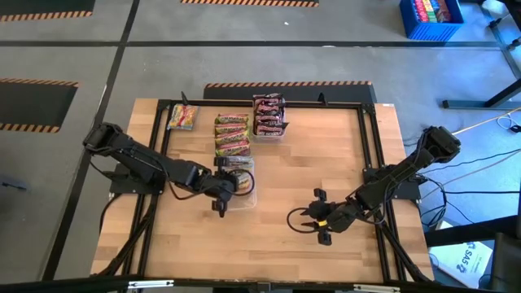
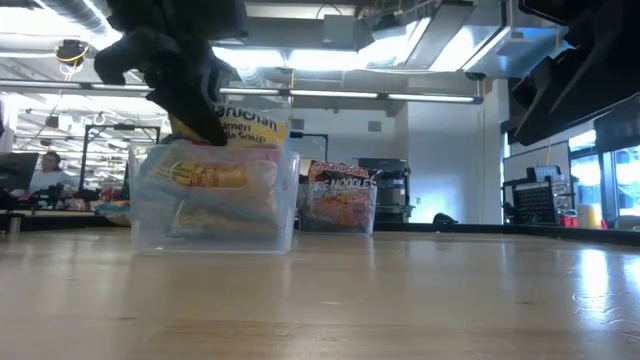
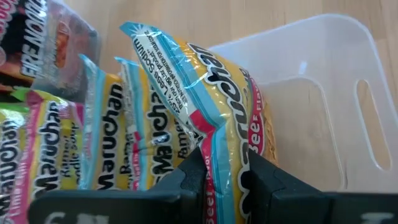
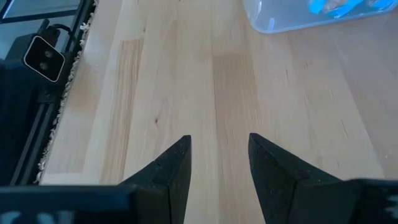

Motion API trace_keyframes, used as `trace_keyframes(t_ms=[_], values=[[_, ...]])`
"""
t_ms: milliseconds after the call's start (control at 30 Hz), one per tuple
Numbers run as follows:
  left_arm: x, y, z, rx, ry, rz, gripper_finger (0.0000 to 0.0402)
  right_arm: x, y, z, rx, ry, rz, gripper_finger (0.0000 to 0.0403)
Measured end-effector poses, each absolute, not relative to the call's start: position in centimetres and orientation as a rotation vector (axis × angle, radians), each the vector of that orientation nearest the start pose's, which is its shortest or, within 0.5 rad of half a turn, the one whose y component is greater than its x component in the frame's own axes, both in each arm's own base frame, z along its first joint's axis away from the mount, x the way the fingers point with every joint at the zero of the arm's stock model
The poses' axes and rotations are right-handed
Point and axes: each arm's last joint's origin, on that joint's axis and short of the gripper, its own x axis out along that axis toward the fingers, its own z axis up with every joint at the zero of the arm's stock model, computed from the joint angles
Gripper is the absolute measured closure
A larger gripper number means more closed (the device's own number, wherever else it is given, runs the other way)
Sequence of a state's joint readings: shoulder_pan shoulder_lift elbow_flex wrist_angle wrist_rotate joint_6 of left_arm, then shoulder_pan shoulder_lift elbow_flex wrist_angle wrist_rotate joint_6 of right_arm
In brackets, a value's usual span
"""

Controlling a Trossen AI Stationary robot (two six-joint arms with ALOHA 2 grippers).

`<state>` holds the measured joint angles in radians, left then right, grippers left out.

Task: Sort Maruchan noodles
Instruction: Put the bottom blue noodle pack into the bottom transparent bin

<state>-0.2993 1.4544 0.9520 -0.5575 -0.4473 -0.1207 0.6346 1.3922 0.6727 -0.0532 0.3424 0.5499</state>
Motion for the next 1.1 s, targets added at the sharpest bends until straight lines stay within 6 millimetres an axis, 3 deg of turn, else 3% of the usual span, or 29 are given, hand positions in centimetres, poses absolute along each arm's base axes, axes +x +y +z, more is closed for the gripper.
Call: trace_keyframes(t_ms=[267,733,1100], values=[[26.6,-6.9,22.5,0.274,0.963,0.195,0.0341,21.9,14.9,18.1,0.151,0.729,0.083,0.0263],[27.0,-7.1,25.5,0.283,0.981,0.192,0.0341,21.9,14.9,18.1,0.148,0.73,0.084,0.0263],[28.6,-7.4,24.1,0.321,0.972,0.175,0.0341,21.9,14.9,18.1,0.128,0.727,0.087,0.0263]])
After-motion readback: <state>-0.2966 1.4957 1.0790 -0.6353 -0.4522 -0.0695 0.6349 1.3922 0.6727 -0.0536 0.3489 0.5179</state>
